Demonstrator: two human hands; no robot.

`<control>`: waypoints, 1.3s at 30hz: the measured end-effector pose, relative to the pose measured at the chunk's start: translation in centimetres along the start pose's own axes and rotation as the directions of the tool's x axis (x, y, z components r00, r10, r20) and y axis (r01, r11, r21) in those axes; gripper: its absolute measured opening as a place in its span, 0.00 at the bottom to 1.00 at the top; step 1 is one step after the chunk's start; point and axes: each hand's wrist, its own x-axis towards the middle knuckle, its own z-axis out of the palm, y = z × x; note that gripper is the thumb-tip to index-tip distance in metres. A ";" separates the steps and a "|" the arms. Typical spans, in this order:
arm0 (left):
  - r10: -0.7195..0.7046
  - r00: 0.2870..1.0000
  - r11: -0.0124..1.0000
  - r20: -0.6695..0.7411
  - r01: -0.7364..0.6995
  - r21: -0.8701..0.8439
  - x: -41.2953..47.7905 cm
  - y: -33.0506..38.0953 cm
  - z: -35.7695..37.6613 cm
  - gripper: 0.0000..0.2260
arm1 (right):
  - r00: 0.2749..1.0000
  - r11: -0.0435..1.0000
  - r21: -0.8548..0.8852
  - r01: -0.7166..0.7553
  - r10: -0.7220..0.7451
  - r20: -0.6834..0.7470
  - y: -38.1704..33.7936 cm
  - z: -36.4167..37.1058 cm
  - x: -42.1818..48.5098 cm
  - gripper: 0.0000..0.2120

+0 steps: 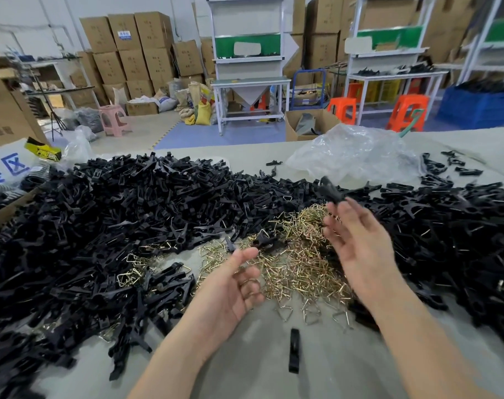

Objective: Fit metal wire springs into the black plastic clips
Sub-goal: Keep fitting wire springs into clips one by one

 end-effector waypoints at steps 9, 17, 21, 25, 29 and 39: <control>0.369 0.924 0.777 -0.101 -0.247 0.579 -1.9 -1.2 1.8 0.07 | 1.000 0.996 -0.087 -0.019 0.017 -0.019 -2.4 1.2 1.5 0.08; 0.802 0.596 -0.198 -0.043 0.333 0.922 -4.4 -0.9 -4.3 0.20 | 0.964 0.549 -0.801 0.240 -0.040 0.262 6.7 1.5 -4.1 0.16; 0.762 0.641 -0.276 -0.096 0.455 0.847 -3.2 -0.4 -6.5 0.16 | 0.965 0.504 -0.832 0.232 -0.013 0.261 6.7 1.2 -3.9 0.17; 0.787 0.615 -0.318 -0.042 0.464 0.827 -1.3 0.7 -6.1 0.09 | 0.969 0.521 -0.825 0.219 -0.018 0.246 6.8 1.0 -3.7 0.17; 0.784 0.621 -0.312 -0.031 0.437 0.843 -0.4 1.5 -6.0 0.16 | 0.964 0.506 -0.830 0.234 -0.009 0.266 6.9 0.9 -3.6 0.17; 0.832 0.554 -0.071 -0.006 0.118 0.991 -1.0 2.4 -5.0 0.19 | 0.948 0.440 -0.852 0.284 0.001 0.317 7.3 0.7 -3.5 0.17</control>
